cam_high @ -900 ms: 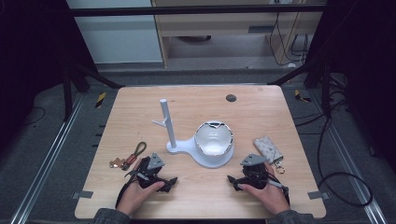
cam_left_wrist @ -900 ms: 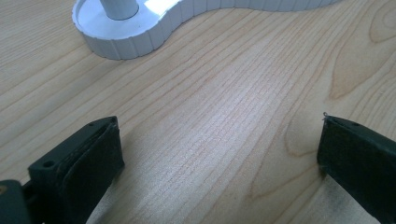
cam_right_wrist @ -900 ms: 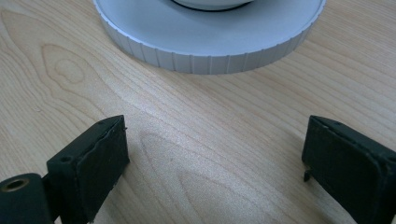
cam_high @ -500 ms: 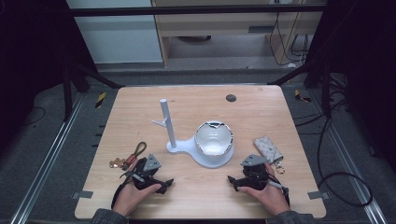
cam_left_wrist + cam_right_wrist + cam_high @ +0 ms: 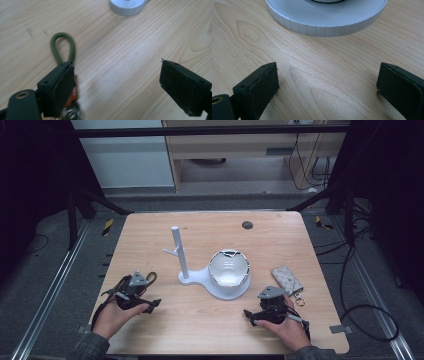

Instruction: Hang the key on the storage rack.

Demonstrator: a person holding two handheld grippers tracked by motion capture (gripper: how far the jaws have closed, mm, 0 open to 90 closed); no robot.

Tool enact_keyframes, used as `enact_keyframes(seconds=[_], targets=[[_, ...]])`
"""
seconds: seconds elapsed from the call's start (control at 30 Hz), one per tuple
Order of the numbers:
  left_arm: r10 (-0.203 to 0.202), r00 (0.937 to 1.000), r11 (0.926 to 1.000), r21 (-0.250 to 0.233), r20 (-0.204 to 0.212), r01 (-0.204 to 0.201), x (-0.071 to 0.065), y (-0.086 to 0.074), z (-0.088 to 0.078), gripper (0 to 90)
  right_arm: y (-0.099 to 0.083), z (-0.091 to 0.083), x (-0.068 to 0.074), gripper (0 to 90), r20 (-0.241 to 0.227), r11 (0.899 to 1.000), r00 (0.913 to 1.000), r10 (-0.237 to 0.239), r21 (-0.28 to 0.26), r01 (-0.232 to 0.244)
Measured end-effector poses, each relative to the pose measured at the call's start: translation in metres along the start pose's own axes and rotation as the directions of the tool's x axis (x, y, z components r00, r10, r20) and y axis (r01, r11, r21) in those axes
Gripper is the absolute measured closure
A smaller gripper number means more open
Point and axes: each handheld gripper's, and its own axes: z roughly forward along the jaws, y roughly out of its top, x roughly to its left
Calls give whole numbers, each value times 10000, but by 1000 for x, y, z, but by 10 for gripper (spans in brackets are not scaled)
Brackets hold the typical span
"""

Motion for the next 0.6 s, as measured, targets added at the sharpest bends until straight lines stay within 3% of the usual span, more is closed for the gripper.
enact_keyframes(seconds=[0.37,0.6], targets=[[-423,9981,9986,296,-442,436,28,-2,-9,132,0,0,0,39,17,10000,10000,25,4,-25],[-328,9982,9971,673,-502,361,35,1,-11,155,0,-1,1,52,74,10000,10000,-23,-10,23]])
